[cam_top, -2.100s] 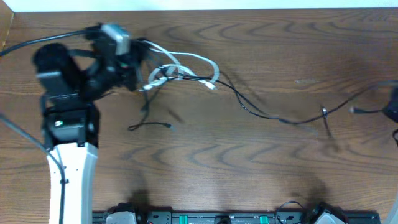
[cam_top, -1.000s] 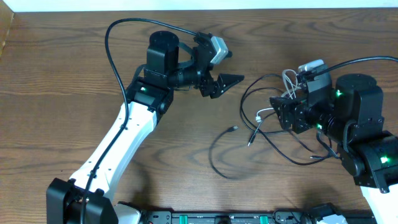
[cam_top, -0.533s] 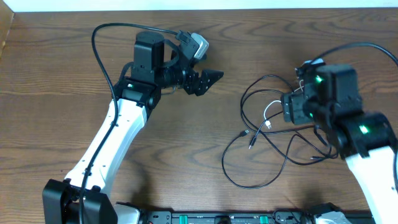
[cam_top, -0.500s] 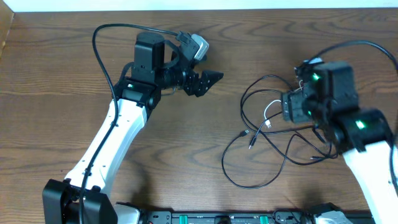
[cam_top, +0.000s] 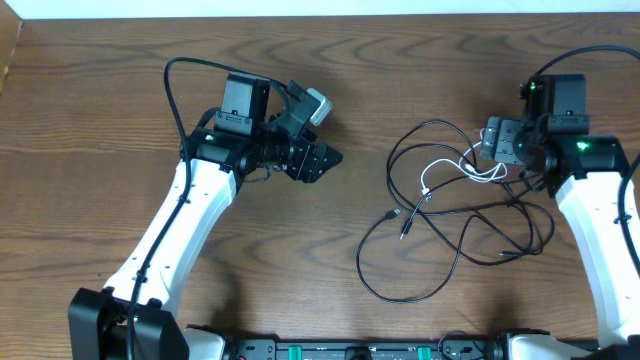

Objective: Untangle cables

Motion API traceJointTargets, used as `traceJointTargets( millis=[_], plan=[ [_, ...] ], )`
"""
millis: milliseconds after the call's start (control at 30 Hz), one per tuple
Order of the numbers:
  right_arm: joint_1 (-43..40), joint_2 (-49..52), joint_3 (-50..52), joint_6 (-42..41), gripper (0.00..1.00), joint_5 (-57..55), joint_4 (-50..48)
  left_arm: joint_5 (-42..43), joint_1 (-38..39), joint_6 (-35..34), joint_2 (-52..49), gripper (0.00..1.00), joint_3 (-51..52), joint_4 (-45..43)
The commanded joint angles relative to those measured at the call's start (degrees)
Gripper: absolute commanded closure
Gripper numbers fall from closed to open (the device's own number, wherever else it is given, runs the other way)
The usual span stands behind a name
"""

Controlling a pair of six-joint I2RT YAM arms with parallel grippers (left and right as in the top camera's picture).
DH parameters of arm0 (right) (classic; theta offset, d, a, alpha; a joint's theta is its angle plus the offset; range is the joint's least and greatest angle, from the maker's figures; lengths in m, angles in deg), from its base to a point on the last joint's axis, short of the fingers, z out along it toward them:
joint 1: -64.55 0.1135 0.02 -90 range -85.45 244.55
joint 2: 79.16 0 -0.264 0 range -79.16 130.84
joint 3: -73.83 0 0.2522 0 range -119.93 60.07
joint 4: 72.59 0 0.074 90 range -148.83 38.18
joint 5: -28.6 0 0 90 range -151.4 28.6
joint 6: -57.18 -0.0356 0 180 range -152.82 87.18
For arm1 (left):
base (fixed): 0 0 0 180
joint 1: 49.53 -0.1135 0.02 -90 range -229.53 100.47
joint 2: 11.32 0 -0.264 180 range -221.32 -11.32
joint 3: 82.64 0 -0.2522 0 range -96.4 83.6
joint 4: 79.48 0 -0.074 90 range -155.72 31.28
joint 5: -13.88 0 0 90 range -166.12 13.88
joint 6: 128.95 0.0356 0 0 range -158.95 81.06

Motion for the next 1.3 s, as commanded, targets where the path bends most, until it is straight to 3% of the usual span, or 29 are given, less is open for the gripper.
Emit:
traceJointTargets(
  millis=[0, 200, 300, 367, 467, 567, 633, 667, 833, 967, 1000, 1033, 1067, 1267],
  plan=[
    [-0.4, 2.6, -0.5, 0.7, 0.08, 2.6, 0.0, -0.8, 0.1, 5.6, 0.0, 0.27, -0.6, 1.9],
    [-0.3, 7.6, -0.5, 2.1, 0.07, 3.4, -2.0, -8.8, 0.8, 7.7, 0.0, 0.28, 0.3, 3.2],
    [-0.4, 9.6, -0.5, 2.7, 0.09, 3.4, -3.3, -8.9, 0.8, 8.0, 0.0, 0.28, 0.3, 3.4],
    [-0.4, 11.1, -0.5, 2.7, 0.12, 3.4, -4.1, -8.9, 0.8, 8.0, 0.0, 0.28, 0.3, 3.4],
    [-0.6, 13.4, -0.5, 2.6, 0.25, 3.4, -5.4, -8.9, 0.9, 8.0, 0.0, 0.28, 0.3, 4.0],
    [-0.8, 15.8, -0.5, 2.6, 0.29, 3.4, -6.2, -8.9, 0.9, 8.0, 0.0, 0.28, 0.3, 4.6],
    [-1.0, 17.4, -0.5, 2.6, 0.27, 3.4, -6.7, -8.9, 0.9, 8.0, 0.0, 0.28, 0.3, 4.8],
    [-1.2, 18.5, -0.5, 2.6, 0.21, 3.4, -6.9, -8.9, 0.9, 8.0, 0.0, 0.27, 0.3, 5.0],
    [-1.9, 21.3, -0.5, 2.4, 0.22, 3.4, -7.2, -8.9, 0.9, 8.0, 0.0, 0.28, 0.3, 5.0],
    [-2.0, 22.0, -0.5, 2.4, 0.46, 3.6, -7.6, -8.9, 0.9, 8.0, 0.0, 0.28, 0.3, 5.2],
    [-2.0, 22.0, -0.5, 2.3, 0.58, 3.7, -7.9, -8.9, 0.9, 8.0, 0.0, 0.28, 0.3, 5.4],
    [-2.0, 22.0, -0.5, 1.9, 0.83, 3.8, -8.4, -8.9, 0.9, 8.0, 0.0, 0.28, 0.3, 5.6],
    [-2.0, 22.0, -0.5, 1.7, 0.99, 3.8, -8.7, -8.9, 0.9, 8.0, 0.0, 0.28, 0.3, 5.7],
    [-2.0, 22.0, -0.7, 1.6, 0.99, 8.4, -9.8, -8.9, 0.9, 8.0, 0.0, 0.28, 0.3, 5.8]
  ],
)
